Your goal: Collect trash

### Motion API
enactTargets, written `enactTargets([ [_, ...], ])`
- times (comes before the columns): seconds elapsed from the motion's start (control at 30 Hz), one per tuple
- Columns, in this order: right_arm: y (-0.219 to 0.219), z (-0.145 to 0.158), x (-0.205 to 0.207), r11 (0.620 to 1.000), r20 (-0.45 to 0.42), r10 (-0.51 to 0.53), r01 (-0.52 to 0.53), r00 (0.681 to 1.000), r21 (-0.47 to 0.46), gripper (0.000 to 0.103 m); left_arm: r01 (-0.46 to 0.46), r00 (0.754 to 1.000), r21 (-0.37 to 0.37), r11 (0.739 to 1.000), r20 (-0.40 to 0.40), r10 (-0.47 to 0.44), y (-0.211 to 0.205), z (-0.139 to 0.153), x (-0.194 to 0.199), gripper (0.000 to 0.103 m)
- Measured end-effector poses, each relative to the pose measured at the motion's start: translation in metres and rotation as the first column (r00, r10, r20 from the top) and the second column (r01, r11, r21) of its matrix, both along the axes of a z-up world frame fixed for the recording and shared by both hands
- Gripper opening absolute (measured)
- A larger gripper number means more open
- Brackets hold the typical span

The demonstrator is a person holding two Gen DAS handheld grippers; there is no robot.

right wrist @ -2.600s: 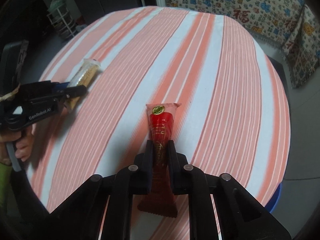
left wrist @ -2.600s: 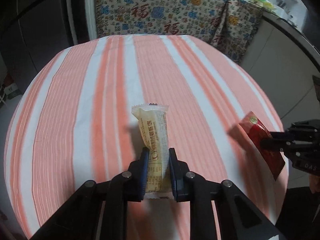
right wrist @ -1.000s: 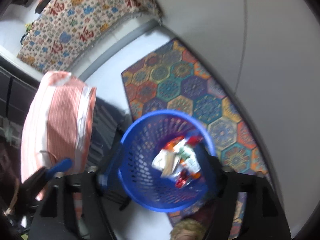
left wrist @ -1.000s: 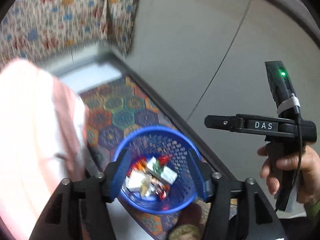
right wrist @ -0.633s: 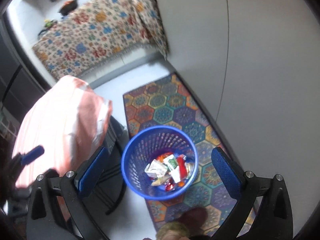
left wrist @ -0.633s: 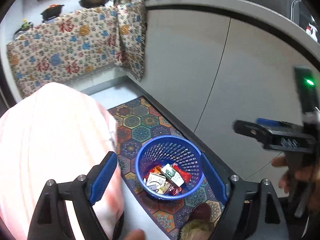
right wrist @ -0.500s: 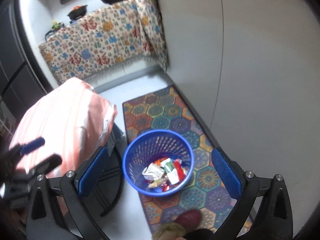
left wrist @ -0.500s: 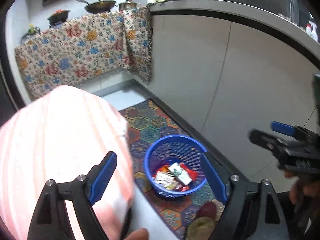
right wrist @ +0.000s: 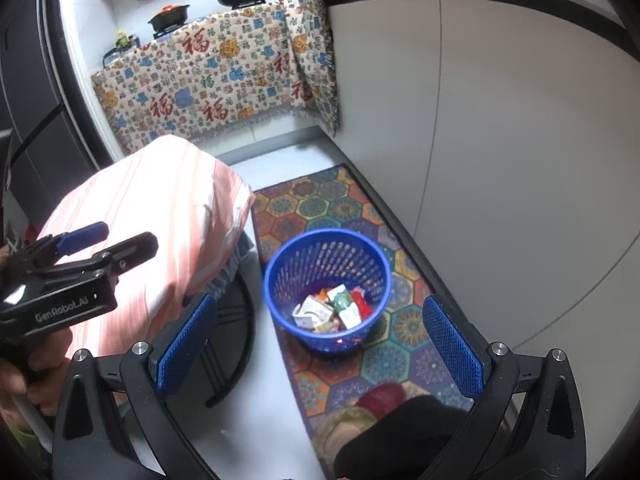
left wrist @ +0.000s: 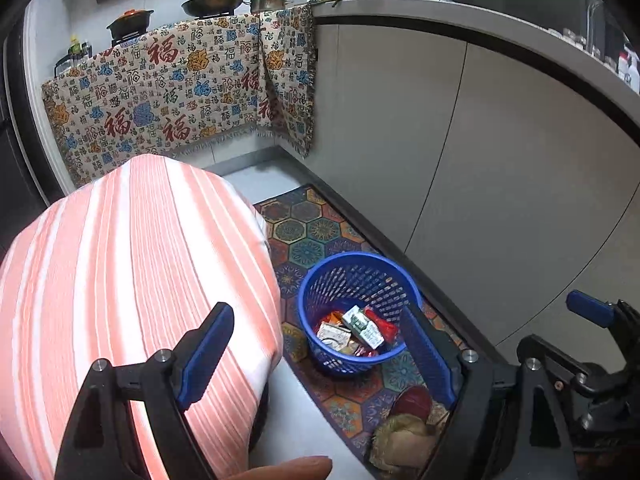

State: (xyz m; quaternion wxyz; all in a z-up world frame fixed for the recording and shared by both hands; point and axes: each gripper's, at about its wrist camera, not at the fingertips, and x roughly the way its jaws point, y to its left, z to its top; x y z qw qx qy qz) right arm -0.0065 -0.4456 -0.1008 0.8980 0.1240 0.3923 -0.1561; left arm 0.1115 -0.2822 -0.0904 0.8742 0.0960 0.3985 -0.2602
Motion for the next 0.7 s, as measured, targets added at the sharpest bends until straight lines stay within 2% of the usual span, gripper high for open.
enactTargets([
  [0.23, 0.011, 0.005, -0.005, 0.999, -0.008, -0.004, 0.004, 1.000, -0.051, 0.103, -0.010, 1.000, 0.028, 1.000, 0.010, 0.010, -0.001, 0.001, -0.001, 0.087],
  [0.7, 0.014, 0.003, -0.010, 0.999, -0.033, -0.013, 0.011, 0.999, -0.041, 0.103, -0.019, 1.000, 0.030, 0.999, 0.008, 0.019, 0.003, 0.002, -0.004, 0.087],
])
